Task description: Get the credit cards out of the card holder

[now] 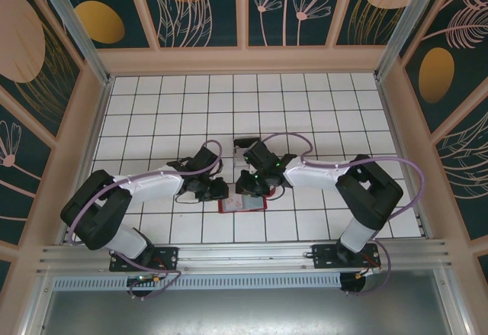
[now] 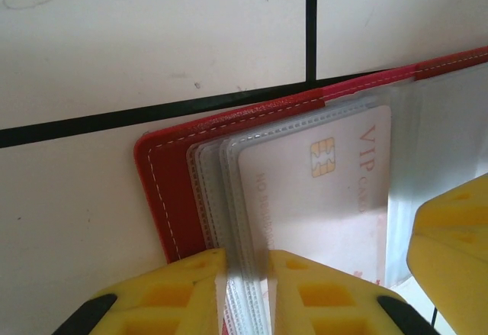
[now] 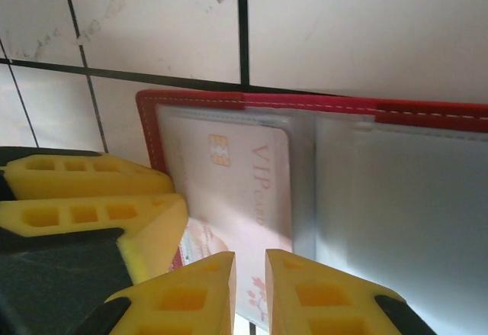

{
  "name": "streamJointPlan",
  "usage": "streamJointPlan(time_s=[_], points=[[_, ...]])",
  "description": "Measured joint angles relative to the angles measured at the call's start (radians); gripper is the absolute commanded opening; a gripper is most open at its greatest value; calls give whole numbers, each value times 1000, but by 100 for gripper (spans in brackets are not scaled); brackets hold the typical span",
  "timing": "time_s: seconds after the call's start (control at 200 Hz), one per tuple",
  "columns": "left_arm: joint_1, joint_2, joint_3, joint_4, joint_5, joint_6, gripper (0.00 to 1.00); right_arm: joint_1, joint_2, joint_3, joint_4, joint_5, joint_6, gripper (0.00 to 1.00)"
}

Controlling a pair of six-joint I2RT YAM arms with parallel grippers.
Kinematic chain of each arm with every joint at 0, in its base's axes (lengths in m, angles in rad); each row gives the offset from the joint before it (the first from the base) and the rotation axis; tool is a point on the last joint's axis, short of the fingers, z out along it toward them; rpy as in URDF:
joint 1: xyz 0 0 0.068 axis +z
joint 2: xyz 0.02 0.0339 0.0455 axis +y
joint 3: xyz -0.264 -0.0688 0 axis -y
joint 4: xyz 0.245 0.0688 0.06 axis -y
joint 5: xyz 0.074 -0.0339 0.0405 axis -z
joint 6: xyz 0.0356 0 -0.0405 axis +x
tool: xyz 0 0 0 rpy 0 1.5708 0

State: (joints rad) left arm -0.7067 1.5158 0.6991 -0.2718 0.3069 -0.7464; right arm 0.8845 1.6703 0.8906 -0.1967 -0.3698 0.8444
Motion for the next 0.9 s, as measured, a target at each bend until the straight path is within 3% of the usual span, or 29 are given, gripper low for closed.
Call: streamJointPlan(time_s=[0.65,0.901], points=[[0,4,0,4,0,2,23,-2,13,-63,63,-18,1,17],[0,4,0,3,0,2,23,-8,15,-69,78,-25,4,12]])
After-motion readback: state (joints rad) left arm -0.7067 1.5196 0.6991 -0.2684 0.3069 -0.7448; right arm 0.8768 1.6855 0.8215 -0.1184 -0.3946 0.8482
